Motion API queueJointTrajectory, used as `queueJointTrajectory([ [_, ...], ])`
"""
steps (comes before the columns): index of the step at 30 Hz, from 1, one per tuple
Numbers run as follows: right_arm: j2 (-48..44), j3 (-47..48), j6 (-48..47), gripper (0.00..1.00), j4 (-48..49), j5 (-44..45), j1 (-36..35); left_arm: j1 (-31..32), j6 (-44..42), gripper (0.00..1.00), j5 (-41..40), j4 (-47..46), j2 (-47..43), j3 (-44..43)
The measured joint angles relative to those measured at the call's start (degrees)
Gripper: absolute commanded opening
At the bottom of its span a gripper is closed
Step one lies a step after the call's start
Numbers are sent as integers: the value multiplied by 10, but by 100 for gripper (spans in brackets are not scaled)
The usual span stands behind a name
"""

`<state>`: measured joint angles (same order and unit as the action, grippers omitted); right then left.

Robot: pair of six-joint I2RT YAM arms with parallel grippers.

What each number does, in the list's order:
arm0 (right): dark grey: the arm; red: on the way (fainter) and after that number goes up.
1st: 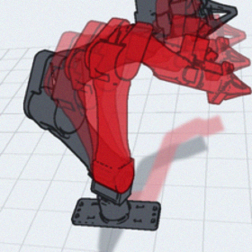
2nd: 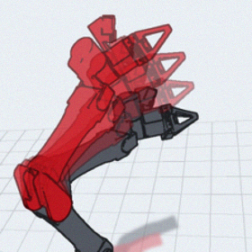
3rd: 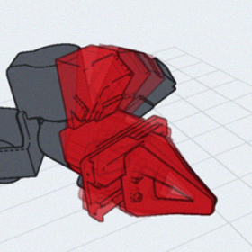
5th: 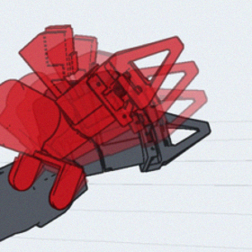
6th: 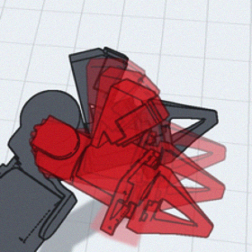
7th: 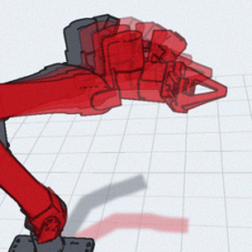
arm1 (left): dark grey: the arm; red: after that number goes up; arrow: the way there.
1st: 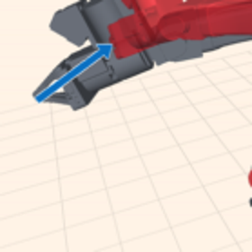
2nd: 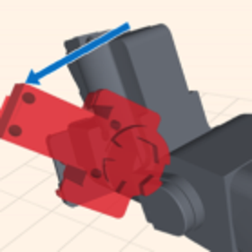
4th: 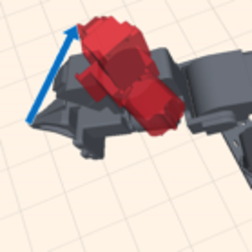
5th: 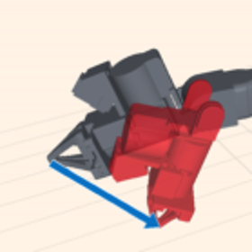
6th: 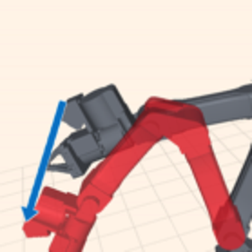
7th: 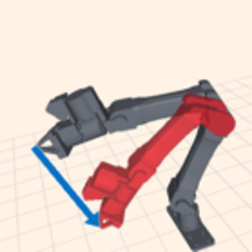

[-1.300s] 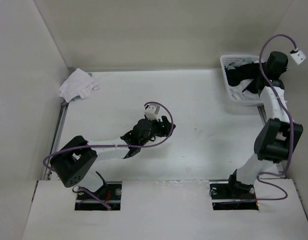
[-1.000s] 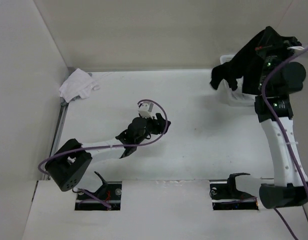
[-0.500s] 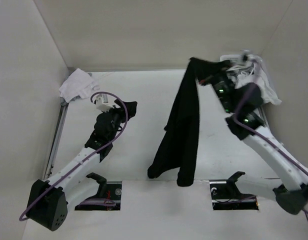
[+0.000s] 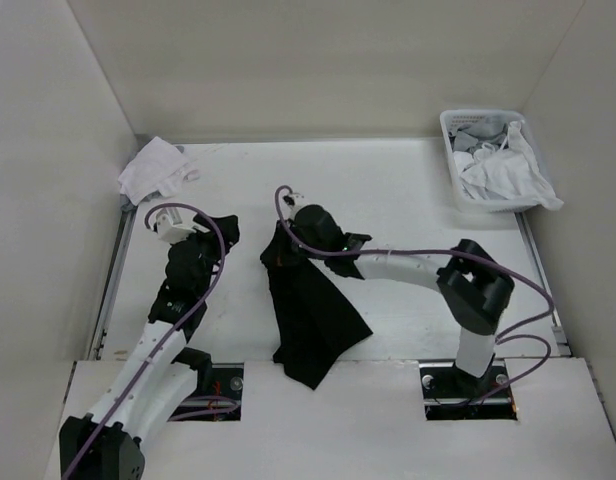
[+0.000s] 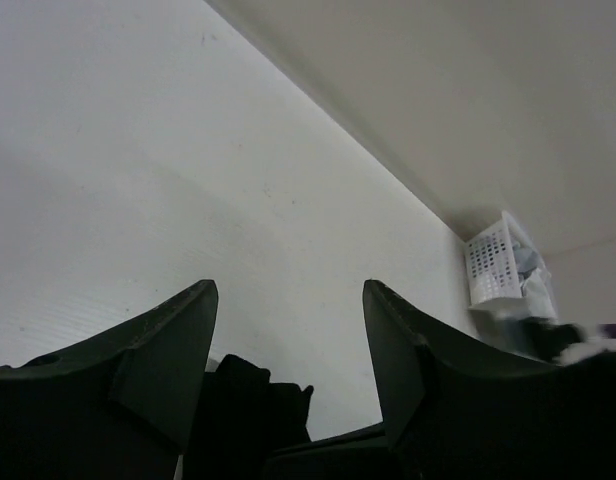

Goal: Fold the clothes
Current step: Move the tank top to the center of the board, then flatten the tank top out

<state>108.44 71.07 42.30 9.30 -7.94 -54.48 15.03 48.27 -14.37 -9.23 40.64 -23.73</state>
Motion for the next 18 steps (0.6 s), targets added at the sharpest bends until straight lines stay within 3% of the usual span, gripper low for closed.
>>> queueJointTrajectory([
  [3, -80, 0, -5, 1, 4, 5, 32, 2, 7, 58, 5, 3, 23, 1],
  [7, -206, 26, -38, 3, -35, 15, 142, 24, 26, 58, 23, -10, 88, 1],
  [10, -249, 149, -72, 3, -98, 33, 219, 43, 34, 58, 33, -17, 111, -5],
  [13, -265, 273, -107, 3, -129, 37, 222, 46, 42, 58, 39, -27, 111, -17],
  [16, -249, 402, -146, 3, -179, 27, 178, 44, 51, 58, 41, -34, 94, -22],
  [18, -229, 435, -162, 3, -192, 16, 141, 44, 54, 58, 41, -34, 75, -22],
])
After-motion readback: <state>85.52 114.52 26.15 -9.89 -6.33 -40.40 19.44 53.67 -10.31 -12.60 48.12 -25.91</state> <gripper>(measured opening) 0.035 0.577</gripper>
